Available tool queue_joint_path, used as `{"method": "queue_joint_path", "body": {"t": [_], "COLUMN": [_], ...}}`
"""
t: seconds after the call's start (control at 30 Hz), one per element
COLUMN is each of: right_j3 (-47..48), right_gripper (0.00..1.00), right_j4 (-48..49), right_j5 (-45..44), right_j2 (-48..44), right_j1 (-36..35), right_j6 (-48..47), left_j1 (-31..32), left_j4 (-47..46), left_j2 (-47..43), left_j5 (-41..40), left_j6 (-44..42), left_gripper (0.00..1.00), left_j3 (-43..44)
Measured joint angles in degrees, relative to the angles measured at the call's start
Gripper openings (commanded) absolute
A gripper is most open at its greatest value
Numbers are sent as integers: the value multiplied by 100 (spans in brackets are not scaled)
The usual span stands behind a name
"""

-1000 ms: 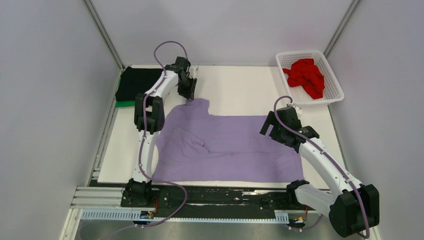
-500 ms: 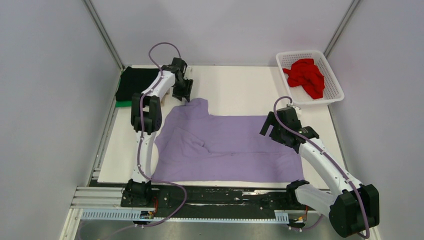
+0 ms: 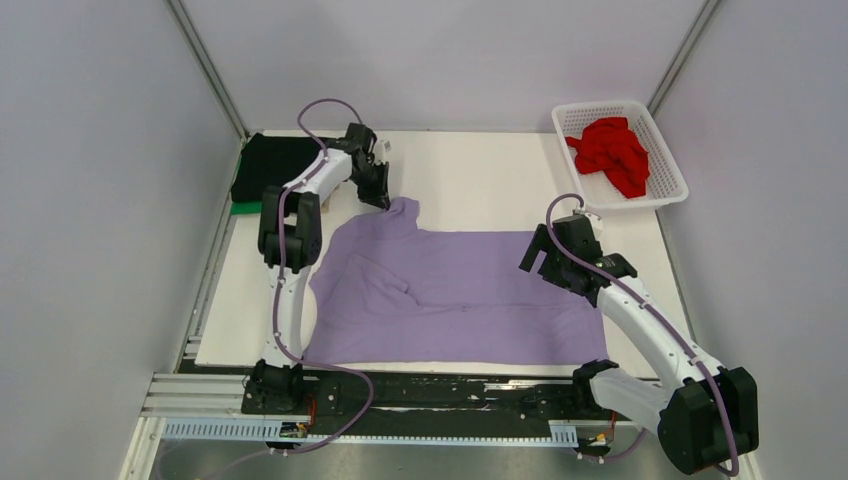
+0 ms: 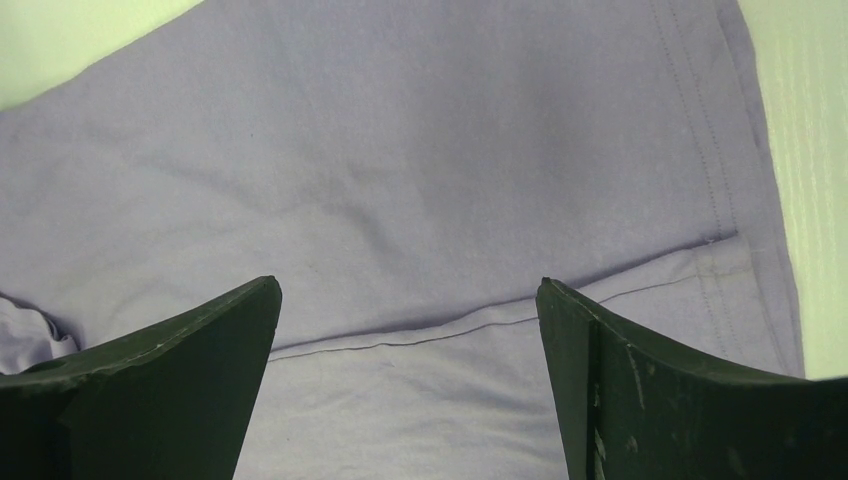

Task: Fold and stack the t-shirts
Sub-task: Grab the side of the flattened tshirt furthest away from the robot with both arms

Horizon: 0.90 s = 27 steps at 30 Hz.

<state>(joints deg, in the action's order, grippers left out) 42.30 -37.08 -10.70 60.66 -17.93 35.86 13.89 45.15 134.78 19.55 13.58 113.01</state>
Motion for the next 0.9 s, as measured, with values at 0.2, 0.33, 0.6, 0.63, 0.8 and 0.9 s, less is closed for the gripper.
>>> {"method": "queue_joint_path", "body": {"t": [0.2, 0.33, 0.6, 0.63, 0.8, 0.9], "right_j3": [-4, -4, 17, 22, 96, 234], "right_gripper": [100, 100, 100, 100, 100, 100], "right_j4": [4, 9, 11, 11, 11, 17], "right_j5": [-81, -186, -487, -511, -673, -826], "right_j2": [2, 13, 282, 308, 439, 566], "right_j1": [0, 0, 0, 0, 0, 2], "right_j6": [-2, 0, 0, 0, 0, 0], "left_j1": [35, 35, 33, 33, 33, 33], "left_j4": [-173, -479, -1113, -1169, -1401, -1342], "left_j2": [0, -247, -1370, -1447, -1574, -1521], "left_j5": [133, -22, -651, -684, -817, -957], "left_j6": [74, 136, 109, 92, -144, -380], "left_gripper": [0, 0, 0, 0, 0, 0], "left_j3": [-20, -407, -1198, -1198, -1198, -1126]}}
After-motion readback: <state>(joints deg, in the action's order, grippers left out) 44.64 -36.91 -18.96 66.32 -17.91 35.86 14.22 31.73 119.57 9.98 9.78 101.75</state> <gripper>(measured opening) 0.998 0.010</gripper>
